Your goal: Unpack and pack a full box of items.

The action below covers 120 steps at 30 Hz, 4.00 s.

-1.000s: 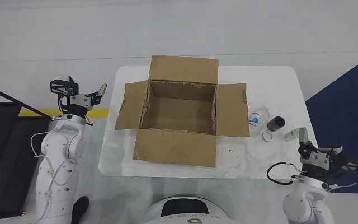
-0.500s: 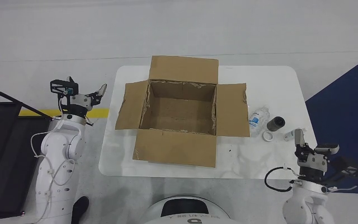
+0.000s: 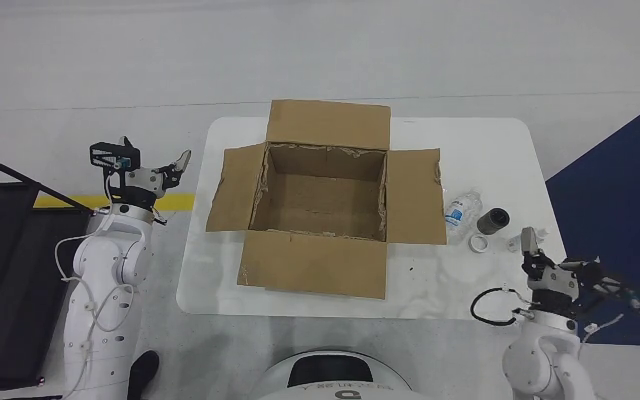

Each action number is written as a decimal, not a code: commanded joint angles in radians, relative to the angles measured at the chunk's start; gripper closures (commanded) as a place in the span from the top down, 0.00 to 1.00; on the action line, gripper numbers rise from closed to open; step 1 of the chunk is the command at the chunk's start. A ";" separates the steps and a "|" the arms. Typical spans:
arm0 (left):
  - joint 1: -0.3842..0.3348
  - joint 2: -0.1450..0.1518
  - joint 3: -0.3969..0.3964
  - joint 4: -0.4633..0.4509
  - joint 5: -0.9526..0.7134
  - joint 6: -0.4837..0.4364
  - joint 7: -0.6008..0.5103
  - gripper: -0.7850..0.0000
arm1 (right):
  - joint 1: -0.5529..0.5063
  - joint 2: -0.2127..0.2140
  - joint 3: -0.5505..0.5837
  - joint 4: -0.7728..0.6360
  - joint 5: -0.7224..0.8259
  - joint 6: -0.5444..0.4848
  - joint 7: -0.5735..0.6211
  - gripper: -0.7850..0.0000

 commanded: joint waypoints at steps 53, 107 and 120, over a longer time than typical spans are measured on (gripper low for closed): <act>0.000 0.000 0.000 0.000 0.000 0.000 0.000 1.00 | 0.001 0.013 -0.024 -0.081 0.117 -0.484 0.165 0.00; 0.000 0.000 0.000 0.000 0.000 0.000 0.000 1.00 | 0.319 0.006 -0.647 -0.165 -0.235 -0.121 0.681 1.00; 0.000 0.000 0.000 0.000 0.000 0.000 0.000 1.00 | -0.034 0.050 -0.083 -0.365 0.249 -0.435 0.438 1.00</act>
